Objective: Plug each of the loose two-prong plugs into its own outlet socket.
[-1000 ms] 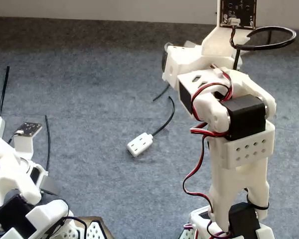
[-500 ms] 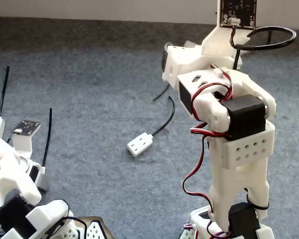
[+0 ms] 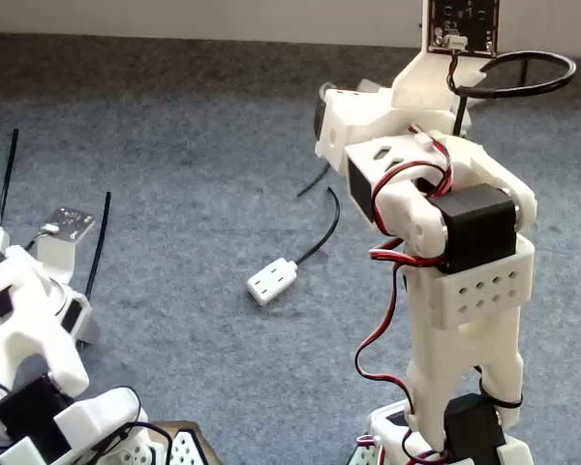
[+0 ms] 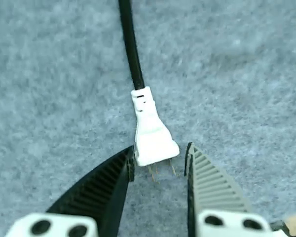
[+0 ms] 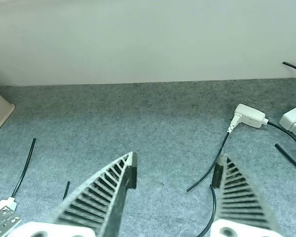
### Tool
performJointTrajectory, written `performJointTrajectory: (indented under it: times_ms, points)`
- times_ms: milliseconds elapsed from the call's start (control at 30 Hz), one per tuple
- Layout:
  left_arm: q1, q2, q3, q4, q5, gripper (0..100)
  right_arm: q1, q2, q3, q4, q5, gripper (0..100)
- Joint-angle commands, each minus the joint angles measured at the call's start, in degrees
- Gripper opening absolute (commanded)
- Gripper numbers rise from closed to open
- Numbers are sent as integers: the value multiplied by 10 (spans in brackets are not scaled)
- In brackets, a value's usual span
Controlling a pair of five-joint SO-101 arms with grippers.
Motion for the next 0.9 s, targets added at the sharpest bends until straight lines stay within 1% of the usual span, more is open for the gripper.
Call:
performJointTrajectory:
  times_ms: [0, 200, 300, 400, 533, 600, 733, 867]
  points:
    - [28, -8, -15, -4, 4, 200, -6, -19, -15, -11, 7, 250]
    - [28, -13, -16, -2, 4, 200, -6, -17, -15, -12, 7, 250]
    - [34, -14, -26, 26, 4, 200, -6, -17, -15, -12, 7, 250]
    - [33, -14, -74, 79, 4, 200, -6, -16, -15, -12, 7, 250]
    - [36, -14, -122, 172, 4, 200, -6, -16, -15, -12, 7, 250]
    - [37, -14, -124, 190, 4, 200, -6, -16, -15, -12, 7, 250]
    - [35, -8, -102, 181, 4, 200, -6, -16, -15, -12, 7, 250]
    - [36, -8, -53, 103, 7, 200, -6, -16, -15, -11, 7, 250]
